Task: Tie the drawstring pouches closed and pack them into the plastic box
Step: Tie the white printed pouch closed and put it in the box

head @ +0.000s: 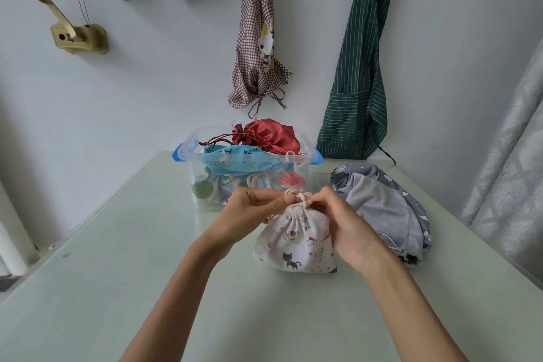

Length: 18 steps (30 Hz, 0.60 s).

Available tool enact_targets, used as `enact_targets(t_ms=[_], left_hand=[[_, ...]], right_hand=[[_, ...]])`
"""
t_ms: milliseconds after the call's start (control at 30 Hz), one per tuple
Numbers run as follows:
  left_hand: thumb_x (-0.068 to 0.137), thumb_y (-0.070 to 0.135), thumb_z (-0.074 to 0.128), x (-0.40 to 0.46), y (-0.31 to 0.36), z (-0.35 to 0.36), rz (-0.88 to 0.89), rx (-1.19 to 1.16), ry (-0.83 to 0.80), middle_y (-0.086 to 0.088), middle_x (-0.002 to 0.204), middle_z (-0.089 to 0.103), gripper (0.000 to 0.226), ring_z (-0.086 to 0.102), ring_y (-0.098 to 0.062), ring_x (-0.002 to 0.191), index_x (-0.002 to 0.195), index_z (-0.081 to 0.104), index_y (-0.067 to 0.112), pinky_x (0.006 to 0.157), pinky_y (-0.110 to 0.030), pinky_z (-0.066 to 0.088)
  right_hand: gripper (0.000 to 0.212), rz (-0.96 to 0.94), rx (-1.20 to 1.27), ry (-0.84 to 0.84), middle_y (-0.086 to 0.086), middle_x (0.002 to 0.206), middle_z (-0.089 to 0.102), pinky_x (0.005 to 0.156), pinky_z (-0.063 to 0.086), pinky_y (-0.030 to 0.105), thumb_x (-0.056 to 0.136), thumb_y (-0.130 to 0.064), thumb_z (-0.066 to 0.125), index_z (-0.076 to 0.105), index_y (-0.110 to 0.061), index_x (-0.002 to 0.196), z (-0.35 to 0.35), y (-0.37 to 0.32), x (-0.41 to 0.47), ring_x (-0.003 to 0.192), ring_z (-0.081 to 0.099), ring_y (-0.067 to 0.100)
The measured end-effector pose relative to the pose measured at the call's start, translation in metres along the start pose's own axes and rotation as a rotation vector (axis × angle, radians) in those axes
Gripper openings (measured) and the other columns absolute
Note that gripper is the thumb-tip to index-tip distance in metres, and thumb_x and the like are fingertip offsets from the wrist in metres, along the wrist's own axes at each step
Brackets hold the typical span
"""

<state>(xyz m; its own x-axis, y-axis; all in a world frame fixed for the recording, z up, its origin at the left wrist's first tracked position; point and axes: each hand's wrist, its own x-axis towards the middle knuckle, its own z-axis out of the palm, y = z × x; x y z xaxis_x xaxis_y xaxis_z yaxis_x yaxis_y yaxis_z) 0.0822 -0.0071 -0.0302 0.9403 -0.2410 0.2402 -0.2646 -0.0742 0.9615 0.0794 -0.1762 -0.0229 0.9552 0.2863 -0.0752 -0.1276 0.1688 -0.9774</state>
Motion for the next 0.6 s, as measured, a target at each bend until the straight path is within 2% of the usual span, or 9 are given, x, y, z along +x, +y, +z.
enact_targets(t_ms=[67, 133, 200, 233, 300, 333, 400, 500, 600], left_hand=[[0.086, 0.020, 0.064, 0.001, 0.002, 0.004, -0.022, -0.062, 0.004, 0.000, 0.086, 0.076, 0.020, 0.067, -0.003, 0.076, 0.100, 0.075, 0.010, 0.063, -0.011, 0.047], [0.087, 0.013, 0.063, 0.001, 0.005, 0.006, -0.018, -0.095, 0.019, 0.006, 0.077, 0.075, 0.018, 0.066, 0.002, 0.068, 0.099, 0.073, 0.005, 0.059, -0.006, 0.045], [0.087, 0.012, 0.063, 0.000, 0.007, 0.007, -0.004, -0.077, 0.040, 0.009, 0.070, 0.073, 0.014, 0.064, 0.006, 0.063, 0.095, 0.073, 0.006, 0.055, -0.005, 0.042], [0.086, 0.014, 0.064, 0.000, 0.007, 0.006, 0.000, -0.059, 0.050, 0.009, 0.071, 0.074, 0.013, 0.063, 0.006, 0.064, 0.094, 0.074, 0.009, 0.056, -0.006, 0.042], [0.085, 0.020, 0.066, 0.001, 0.005, 0.002, -0.021, -0.037, 0.069, 0.004, 0.080, 0.075, 0.015, 0.064, 0.001, 0.072, 0.093, 0.075, 0.012, 0.062, -0.011, 0.044], [0.085, 0.021, 0.066, 0.001, 0.005, 0.001, -0.031, -0.037, 0.075, 0.001, 0.085, 0.076, 0.016, 0.065, -0.002, 0.077, 0.094, 0.076, 0.012, 0.067, -0.014, 0.045], [0.085, 0.023, 0.065, 0.001, 0.005, 0.001, -0.045, -0.051, 0.063, -0.002, 0.092, 0.076, 0.019, 0.067, -0.008, 0.084, 0.097, 0.075, 0.011, 0.075, -0.018, 0.050], [0.085, 0.025, 0.065, 0.000, 0.009, 0.005, -0.052, -0.081, 0.032, -0.004, 0.096, 0.075, 0.022, 0.068, -0.013, 0.089, 0.100, 0.075, 0.011, 0.087, -0.027, 0.052], [0.085, 0.025, 0.065, 0.000, 0.013, 0.005, -0.053, -0.098, 0.024, -0.002, 0.096, 0.075, 0.022, 0.068, -0.013, 0.090, 0.098, 0.075, 0.012, 0.090, -0.030, 0.051]], right_hand=[[0.032, 0.100, 0.315, -0.156, 0.012, 0.081, 0.060, 0.081, 0.042, 0.033, 0.080, -0.019, 0.038, 0.062, -0.002, 0.092, 0.001, -0.002, -0.003, 0.080, 0.054, 0.021], [0.018, 0.117, 0.353, -0.164, 0.007, 0.072, 0.047, 0.074, 0.038, 0.031, 0.074, -0.020, 0.040, 0.053, -0.008, 0.072, 0.003, 0.000, -0.001, 0.070, 0.043, 0.016], [0.020, 0.078, 0.166, -0.108, 0.000, 0.062, 0.031, 0.065, 0.029, 0.029, 0.070, -0.024, 0.046, 0.038, -0.018, 0.053, 0.001, -0.001, -0.001, 0.063, 0.024, 0.012], [0.025, 0.021, -0.039, -0.076, -0.002, 0.060, 0.032, 0.064, 0.027, 0.030, 0.071, -0.028, 0.049, 0.039, -0.020, 0.050, -0.002, -0.002, -0.002, 0.062, 0.024, 0.012], [0.029, -0.137, -0.446, 0.015, -0.003, 0.062, 0.050, 0.068, 0.032, 0.025, 0.081, -0.035, 0.058, 0.054, -0.021, 0.055, -0.011, -0.004, -0.003, 0.066, 0.042, 0.010], [0.027, -0.196, -0.505, 0.077, -0.004, 0.068, 0.060, 0.072, 0.035, 0.020, 0.086, -0.035, 0.060, 0.063, -0.021, 0.063, -0.015, -0.005, -0.003, 0.072, 0.050, 0.006], [0.023, -0.230, -0.375, 0.069, -0.006, 0.076, 0.066, 0.074, 0.038, 0.017, 0.087, -0.034, 0.061, 0.068, -0.019, 0.071, -0.016, -0.009, -0.006, 0.078, 0.054, 0.004], [0.031, -0.076, 0.190, -0.146, 0.001, 0.076, 0.066, 0.076, 0.041, 0.025, 0.085, -0.033, 0.055, 0.063, -0.018, 0.060, -0.006, -0.010, -0.011, 0.075, 0.061, 0.012], [0.031, -0.029, 0.379, -0.156, 0.003, 0.073, 0.066, 0.075, 0.043, 0.030, 0.085, -0.031, 0.051, 0.061, -0.014, 0.061, -0.002, -0.006, -0.012, 0.073, 0.064, 0.015]])
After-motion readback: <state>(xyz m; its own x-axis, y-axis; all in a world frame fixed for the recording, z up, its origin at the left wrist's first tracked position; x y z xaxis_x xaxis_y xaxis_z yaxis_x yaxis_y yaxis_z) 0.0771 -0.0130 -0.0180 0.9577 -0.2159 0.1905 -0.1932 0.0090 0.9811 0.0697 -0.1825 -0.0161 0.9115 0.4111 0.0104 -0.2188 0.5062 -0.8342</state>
